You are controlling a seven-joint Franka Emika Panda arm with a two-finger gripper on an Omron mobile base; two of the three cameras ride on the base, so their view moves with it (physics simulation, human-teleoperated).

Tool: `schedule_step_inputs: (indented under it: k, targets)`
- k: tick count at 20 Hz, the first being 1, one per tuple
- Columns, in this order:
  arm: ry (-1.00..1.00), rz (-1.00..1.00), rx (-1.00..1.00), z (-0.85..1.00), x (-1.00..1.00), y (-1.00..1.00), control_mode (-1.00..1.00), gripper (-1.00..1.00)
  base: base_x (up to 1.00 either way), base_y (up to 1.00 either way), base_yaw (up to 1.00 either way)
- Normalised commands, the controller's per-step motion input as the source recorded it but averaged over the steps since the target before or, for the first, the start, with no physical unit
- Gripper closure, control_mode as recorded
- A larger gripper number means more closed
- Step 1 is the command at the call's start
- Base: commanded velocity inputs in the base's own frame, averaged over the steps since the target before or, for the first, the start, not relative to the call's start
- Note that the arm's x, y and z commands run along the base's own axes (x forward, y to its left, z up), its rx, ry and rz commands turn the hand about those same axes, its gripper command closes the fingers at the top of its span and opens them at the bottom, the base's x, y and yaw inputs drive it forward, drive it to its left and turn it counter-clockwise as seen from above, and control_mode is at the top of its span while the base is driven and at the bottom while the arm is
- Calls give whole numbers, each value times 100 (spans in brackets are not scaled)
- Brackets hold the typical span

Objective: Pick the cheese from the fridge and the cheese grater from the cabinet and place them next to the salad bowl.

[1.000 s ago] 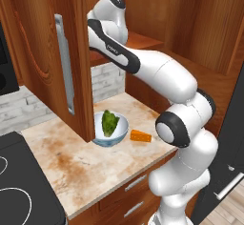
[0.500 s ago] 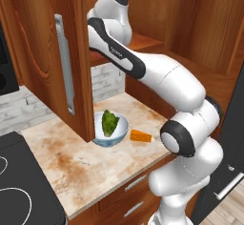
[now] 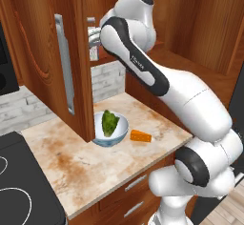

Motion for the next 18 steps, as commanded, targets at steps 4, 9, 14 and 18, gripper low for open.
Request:
schedule_step_inputs:
  k: [4, 9, 14, 18]
  targets:
    - [-6, 0, 8, 0, -100, -57, -100, 100, 0, 0, 0]
    - [-8, 0, 8, -1, -100, -45, -100, 100, 0, 0, 0]
    - [-10, 0, 4, -19, -100, -45, -100, 100, 0, 0, 0]
    - [-6, 0, 0, -32, -96, -40, -100, 100, 0, 0, 0]
